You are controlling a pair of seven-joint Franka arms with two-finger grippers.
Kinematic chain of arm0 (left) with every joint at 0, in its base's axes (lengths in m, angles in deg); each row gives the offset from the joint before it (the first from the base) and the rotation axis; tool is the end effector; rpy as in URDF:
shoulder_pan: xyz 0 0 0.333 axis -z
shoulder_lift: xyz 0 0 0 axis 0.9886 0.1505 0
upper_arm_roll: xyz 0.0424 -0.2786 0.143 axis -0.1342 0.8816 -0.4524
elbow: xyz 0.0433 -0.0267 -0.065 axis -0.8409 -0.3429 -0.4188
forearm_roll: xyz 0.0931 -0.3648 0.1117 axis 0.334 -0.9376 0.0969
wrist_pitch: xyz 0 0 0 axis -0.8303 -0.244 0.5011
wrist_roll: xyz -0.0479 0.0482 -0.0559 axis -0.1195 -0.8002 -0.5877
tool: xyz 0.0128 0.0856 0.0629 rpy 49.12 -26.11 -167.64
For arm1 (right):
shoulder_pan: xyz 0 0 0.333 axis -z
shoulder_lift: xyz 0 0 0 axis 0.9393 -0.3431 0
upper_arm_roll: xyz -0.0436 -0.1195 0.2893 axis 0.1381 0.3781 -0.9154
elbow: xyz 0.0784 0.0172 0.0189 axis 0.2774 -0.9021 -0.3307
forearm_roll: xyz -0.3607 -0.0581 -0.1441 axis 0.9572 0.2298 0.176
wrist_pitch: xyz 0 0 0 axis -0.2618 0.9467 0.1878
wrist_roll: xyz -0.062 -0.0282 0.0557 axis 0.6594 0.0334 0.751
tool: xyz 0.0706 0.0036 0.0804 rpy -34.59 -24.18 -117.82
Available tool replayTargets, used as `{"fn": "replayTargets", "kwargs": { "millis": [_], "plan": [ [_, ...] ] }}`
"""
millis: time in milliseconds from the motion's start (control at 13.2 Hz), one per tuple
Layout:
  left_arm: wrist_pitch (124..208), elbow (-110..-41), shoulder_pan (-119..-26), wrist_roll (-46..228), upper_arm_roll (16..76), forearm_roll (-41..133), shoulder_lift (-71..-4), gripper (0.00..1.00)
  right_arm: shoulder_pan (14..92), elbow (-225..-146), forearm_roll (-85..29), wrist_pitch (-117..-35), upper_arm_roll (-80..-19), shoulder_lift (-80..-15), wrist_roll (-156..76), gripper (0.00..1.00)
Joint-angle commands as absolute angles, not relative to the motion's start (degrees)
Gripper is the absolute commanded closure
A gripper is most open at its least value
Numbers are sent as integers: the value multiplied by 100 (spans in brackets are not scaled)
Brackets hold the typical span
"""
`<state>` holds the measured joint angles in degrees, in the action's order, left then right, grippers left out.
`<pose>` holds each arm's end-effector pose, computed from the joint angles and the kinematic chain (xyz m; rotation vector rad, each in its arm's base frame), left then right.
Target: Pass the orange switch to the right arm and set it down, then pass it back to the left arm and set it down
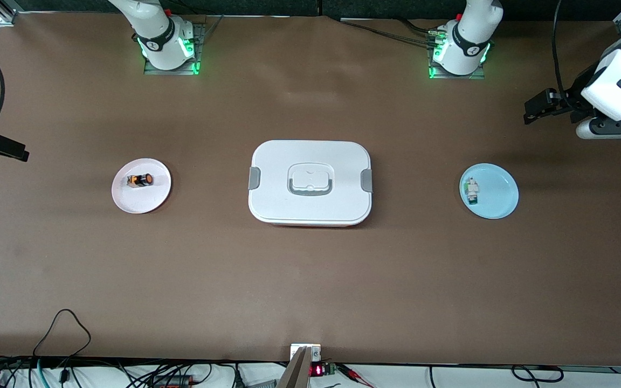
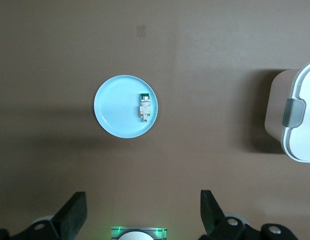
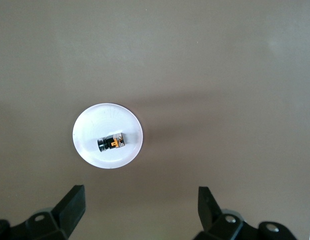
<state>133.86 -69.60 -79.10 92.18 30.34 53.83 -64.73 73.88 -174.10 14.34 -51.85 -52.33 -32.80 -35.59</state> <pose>0.5320 -0.0455 0.6051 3.1264 0.0786 -0.1956 0.5949 -0.0799 0.5570 3.0323 -0.1587 -0.1446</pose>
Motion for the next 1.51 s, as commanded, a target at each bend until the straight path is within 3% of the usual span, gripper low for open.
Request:
{"fn": "replayTargets", "kwargs": {
  "millis": [0,1438],
  "plan": [
    [13384,-6906,-7897,9110,3020,5476,-6425,0,7398,-18273,1461,-5563,-5270,-2603,-3609,0],
    [13411,-6677,-7941,9022,3012,5546,-6187,0,7389,-17870,1065,-5449,-5305,-2813,-3635,0]
  ]
}}
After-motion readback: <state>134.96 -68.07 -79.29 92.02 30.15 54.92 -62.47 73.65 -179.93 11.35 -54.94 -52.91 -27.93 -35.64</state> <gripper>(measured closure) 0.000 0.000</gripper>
